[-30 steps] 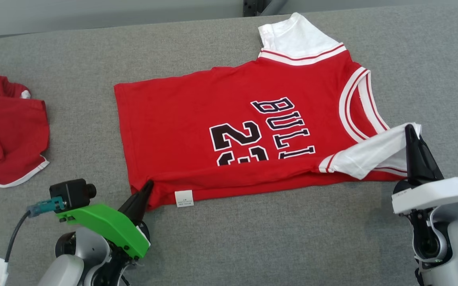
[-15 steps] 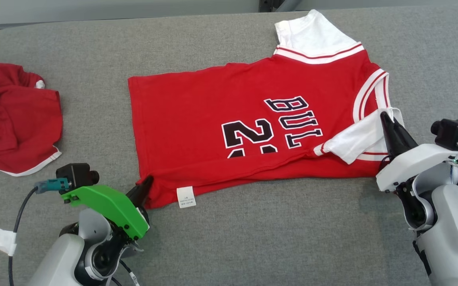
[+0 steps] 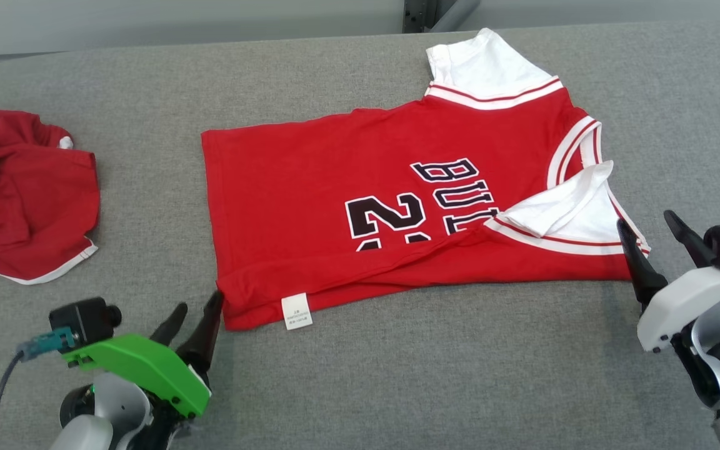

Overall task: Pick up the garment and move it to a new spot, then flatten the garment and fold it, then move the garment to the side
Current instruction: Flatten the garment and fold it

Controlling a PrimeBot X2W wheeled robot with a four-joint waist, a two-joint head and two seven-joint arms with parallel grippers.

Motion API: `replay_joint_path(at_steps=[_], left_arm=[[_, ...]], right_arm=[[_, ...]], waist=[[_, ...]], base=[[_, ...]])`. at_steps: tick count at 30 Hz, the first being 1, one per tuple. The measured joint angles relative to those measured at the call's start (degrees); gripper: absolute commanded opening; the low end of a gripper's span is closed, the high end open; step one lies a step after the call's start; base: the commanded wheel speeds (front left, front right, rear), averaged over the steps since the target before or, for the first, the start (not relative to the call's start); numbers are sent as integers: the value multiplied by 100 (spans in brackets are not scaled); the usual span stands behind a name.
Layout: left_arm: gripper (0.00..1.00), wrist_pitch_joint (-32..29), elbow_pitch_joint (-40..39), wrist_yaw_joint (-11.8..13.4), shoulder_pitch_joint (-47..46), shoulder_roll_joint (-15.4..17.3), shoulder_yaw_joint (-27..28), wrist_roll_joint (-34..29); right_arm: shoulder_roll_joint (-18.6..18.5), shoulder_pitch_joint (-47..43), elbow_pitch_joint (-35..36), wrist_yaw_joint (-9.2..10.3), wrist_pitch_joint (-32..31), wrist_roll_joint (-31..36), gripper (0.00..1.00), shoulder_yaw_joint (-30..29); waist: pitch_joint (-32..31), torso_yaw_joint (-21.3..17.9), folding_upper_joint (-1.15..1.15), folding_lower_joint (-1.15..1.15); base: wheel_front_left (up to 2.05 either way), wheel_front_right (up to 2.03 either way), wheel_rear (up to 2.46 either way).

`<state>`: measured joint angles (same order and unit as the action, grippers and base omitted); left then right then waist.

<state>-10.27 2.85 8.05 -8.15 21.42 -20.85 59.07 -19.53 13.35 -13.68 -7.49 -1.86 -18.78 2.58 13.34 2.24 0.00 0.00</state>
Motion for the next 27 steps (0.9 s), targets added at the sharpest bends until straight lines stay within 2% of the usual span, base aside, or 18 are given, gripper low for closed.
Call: replay_joint_path(at_steps=[4,8,13,14,19,23,27], left_arm=[[100,-186,-159,-46,334,131,-153,-58],[100,-203,-57,-46,288,145,-108,43],[100,-225,67,-127,49,147,-176,-40],[100,-260,79,-225,-8,164,-254,-110],[100,-347,103,-301,-139,166,-312,-94],[74,-386,102,-350,-255,163,-314,-76],[62,-430,75,-400,-338,177,-322,-69]], right_arm=[[-71,-437,564,0,-621,79,100,-133],[-85,-517,979,0,-957,137,100,-364],[22,-532,1232,0,-1176,142,100,-455],[120,-605,1296,0,-1317,169,100,-552],[156,-586,1252,0,-1560,185,100,-589],[172,-466,1180,0,-1675,192,100,-611],[207,-392,1078,0,-1773,214,100,-648]], waist=[[140,-31,0,0],[325,-34,0,0],[511,-14,0,0],[592,3,0,0],[713,-11,0,0],[826,-24,0,0],[949,-23,0,0]], base=[[0,0,0],[0,0,0],[0,0,0],[0,0,0],[0,0,0],[0,0,0],[0,0,0]])
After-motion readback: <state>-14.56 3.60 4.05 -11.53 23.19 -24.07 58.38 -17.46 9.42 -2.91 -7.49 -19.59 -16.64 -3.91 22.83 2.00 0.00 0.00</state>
